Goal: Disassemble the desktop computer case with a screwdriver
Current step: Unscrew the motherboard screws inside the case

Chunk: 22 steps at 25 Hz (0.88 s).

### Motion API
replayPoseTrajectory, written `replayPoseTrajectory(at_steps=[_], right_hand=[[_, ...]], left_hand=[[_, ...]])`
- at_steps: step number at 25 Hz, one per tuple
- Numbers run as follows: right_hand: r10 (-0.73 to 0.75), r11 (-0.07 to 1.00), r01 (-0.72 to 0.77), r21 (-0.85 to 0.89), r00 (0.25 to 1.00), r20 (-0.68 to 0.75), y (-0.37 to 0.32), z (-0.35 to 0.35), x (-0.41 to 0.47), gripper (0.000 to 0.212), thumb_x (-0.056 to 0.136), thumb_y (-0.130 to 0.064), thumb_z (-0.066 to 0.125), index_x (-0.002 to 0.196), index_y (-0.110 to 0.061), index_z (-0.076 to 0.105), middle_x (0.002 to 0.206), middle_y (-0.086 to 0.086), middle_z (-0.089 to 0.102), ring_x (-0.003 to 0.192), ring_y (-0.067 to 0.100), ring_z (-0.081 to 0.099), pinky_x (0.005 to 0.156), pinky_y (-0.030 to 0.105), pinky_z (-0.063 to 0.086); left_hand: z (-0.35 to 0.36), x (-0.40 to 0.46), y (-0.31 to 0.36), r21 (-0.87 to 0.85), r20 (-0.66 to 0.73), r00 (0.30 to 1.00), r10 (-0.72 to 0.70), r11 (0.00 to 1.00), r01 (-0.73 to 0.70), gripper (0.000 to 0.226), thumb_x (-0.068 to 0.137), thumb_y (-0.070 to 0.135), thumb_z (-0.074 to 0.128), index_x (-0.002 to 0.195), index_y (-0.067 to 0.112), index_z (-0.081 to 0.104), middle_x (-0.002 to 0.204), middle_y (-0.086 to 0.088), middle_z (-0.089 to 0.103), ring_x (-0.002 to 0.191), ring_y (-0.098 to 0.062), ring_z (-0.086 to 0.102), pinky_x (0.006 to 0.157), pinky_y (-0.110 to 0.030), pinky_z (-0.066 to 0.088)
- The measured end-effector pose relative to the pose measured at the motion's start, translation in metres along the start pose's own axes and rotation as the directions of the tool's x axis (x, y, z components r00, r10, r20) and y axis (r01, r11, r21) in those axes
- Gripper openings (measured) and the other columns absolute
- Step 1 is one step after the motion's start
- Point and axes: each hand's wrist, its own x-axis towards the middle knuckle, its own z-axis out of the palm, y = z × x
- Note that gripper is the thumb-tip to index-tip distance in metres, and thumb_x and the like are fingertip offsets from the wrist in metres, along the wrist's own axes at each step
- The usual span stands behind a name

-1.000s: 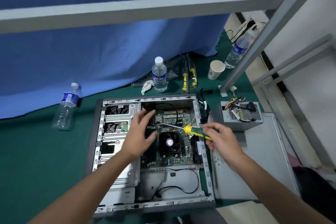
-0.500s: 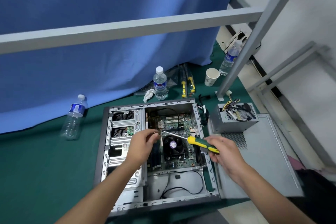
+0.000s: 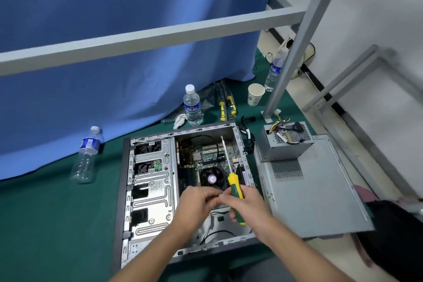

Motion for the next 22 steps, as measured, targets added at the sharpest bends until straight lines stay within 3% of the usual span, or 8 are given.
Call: replayPoseTrajectory(at_steps=[5, 8, 9, 11, 13, 15, 17, 22], right_hand=[[0.014, 0.999, -0.014, -0.050, 1.000, -0.013, 0.010, -0.003, -0.007, 0.013, 0.086, -0.025, 0.068, 0.088, -0.012, 0.068, 0.057, 0.002, 0.057, 0.050, 0.013, 0.053, 0.052, 0.027, 0.045], [0.000, 1.000, -0.001, -0.027, 0.999, -0.046, 0.016, -0.014, -0.008, 0.012, 0.090, -0.024, 0.066, 0.091, -0.011, 0.066, 0.059, -0.002, 0.057, 0.050, 0.010, 0.053, 0.051, 0.022, 0.045], [-0.013, 1.000, 0.011, -0.019, 0.996, -0.092, 0.018, -0.023, -0.006, 0.010, 0.091, -0.023, 0.066, 0.091, -0.013, 0.066, 0.060, -0.004, 0.060, 0.052, 0.009, 0.054, 0.053, 0.021, 0.046], [-0.021, 1.000, 0.024, 0.012, 0.980, -0.196, 0.023, -0.048, 0.000, 0.006, 0.091, -0.021, 0.066, 0.091, -0.015, 0.067, 0.065, -0.004, 0.063, 0.058, 0.010, 0.056, 0.057, 0.023, 0.050], [-0.008, 1.000, 0.011, 0.008, 0.950, -0.313, 0.037, -0.077, 0.010, 0.004, 0.092, -0.017, 0.065, 0.090, -0.014, 0.067, 0.069, 0.002, 0.063, 0.061, 0.013, 0.057, 0.059, 0.025, 0.052], [0.031, 0.995, -0.067, -0.079, 0.919, -0.394, 0.061, -0.099, 0.024, 0.012, 0.093, -0.016, 0.063, 0.084, -0.009, 0.066, 0.065, 0.004, 0.060, 0.057, 0.016, 0.056, 0.057, 0.029, 0.050], [0.096, 0.962, -0.195, -0.190, 0.897, -0.432, 0.091, -0.112, 0.037, 0.021, 0.094, -0.019, 0.061, 0.079, -0.005, 0.064, 0.064, 0.007, 0.059, 0.057, 0.020, 0.054, 0.058, 0.034, 0.049], [0.118, 0.901, -0.292, -0.322, 0.878, -0.464, 0.141, -0.105, 0.066, 0.020, 0.093, -0.020, 0.064, 0.074, -0.012, 0.061, 0.065, 0.005, 0.061, 0.059, 0.022, 0.058, 0.055, 0.028, 0.044]], left_hand=[[0.017, -0.008, 0.002, 0.019, -0.073, 0.997, -0.015, 1.000, 0.017, 0.014, 0.087, 0.026, 0.074, 0.100, 0.024, 0.079, 0.087, 0.015, 0.075, 0.076, -0.003, 0.070, 0.076, -0.029, 0.055], [0.023, -0.011, 0.005, 0.027, -0.040, 0.997, -0.068, 0.997, 0.069, 0.030, 0.087, 0.027, 0.074, 0.117, 0.025, 0.073, 0.102, 0.020, 0.073, 0.090, -0.009, 0.072, 0.087, -0.028, 0.054], [0.025, -0.012, 0.003, 0.092, -0.031, 0.995, -0.091, 0.991, 0.094, 0.044, 0.087, 0.028, 0.073, 0.129, 0.026, 0.064, 0.119, 0.020, 0.067, 0.107, -0.006, 0.066, 0.099, -0.028, 0.050], [0.024, -0.013, -0.004, 0.287, -0.083, 0.981, -0.173, 0.939, 0.190, 0.071, 0.088, 0.033, 0.071, 0.150, 0.028, 0.035, 0.145, 0.020, 0.035, 0.135, -0.001, 0.034, 0.118, -0.030, 0.029], [0.018, -0.014, -0.019, 0.464, -0.227, 0.935, -0.274, 0.814, 0.351, 0.087, 0.090, 0.038, 0.067, 0.156, 0.023, 0.011, 0.159, 0.009, 0.008, 0.149, -0.013, 0.009, 0.123, -0.040, 0.014], [0.011, -0.014, -0.032, 0.506, -0.313, 0.846, -0.432, 0.677, 0.534, 0.095, 0.092, 0.048, 0.060, 0.157, 0.019, -0.004, 0.164, -0.004, -0.012, 0.152, -0.023, -0.006, 0.122, -0.048, 0.007], [0.012, -0.016, -0.044, 0.515, -0.261, 0.793, -0.550, 0.615, 0.597, 0.097, 0.094, 0.052, 0.054, 0.156, 0.018, -0.012, 0.162, -0.004, -0.024, 0.151, -0.023, -0.015, 0.122, -0.051, 0.006], [0.023, -0.024, -0.064, 0.571, -0.257, 0.800, -0.542, 0.582, 0.578, 0.097, 0.095, 0.044, 0.054, 0.154, 0.017, -0.018, 0.160, 0.000, -0.029, 0.149, -0.019, -0.022, 0.121, -0.049, 0.002]])
